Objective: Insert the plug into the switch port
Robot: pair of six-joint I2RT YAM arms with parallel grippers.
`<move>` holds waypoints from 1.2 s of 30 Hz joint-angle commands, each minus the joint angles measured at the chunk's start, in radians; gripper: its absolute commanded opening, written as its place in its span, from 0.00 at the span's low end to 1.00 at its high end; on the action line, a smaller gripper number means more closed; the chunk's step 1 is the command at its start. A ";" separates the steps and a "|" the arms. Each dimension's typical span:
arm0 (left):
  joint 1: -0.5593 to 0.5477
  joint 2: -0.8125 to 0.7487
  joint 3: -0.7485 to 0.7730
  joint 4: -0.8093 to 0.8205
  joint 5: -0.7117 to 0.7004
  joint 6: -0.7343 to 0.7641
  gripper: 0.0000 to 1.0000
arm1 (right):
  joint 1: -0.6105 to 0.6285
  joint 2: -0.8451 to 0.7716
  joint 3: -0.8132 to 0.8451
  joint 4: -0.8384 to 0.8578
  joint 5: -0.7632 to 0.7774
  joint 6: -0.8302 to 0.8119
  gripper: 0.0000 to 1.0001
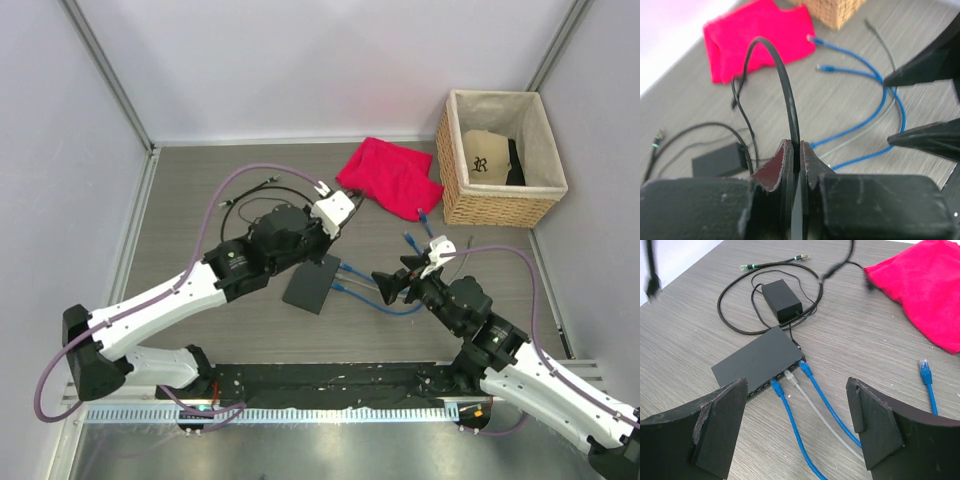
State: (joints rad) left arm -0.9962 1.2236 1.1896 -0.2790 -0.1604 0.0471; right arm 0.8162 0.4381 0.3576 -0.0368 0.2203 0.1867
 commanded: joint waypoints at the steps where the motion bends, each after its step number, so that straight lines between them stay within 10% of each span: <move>1: -0.004 0.051 -0.083 0.043 0.001 -0.015 0.08 | -0.002 0.007 -0.017 0.031 0.004 0.003 0.88; 14: -0.012 0.281 -0.055 0.130 0.153 0.003 0.08 | -0.002 0.024 -0.019 0.029 -0.053 -0.023 0.88; 36: -0.068 0.053 -0.185 -0.075 0.374 0.315 0.09 | -0.002 0.089 0.029 0.060 -0.321 -0.156 0.85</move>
State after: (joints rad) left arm -1.0664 1.2930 0.9882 -0.2794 0.1341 0.2779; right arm 0.8162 0.4824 0.3275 -0.0349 0.0090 0.0715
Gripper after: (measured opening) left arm 0.098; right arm 0.859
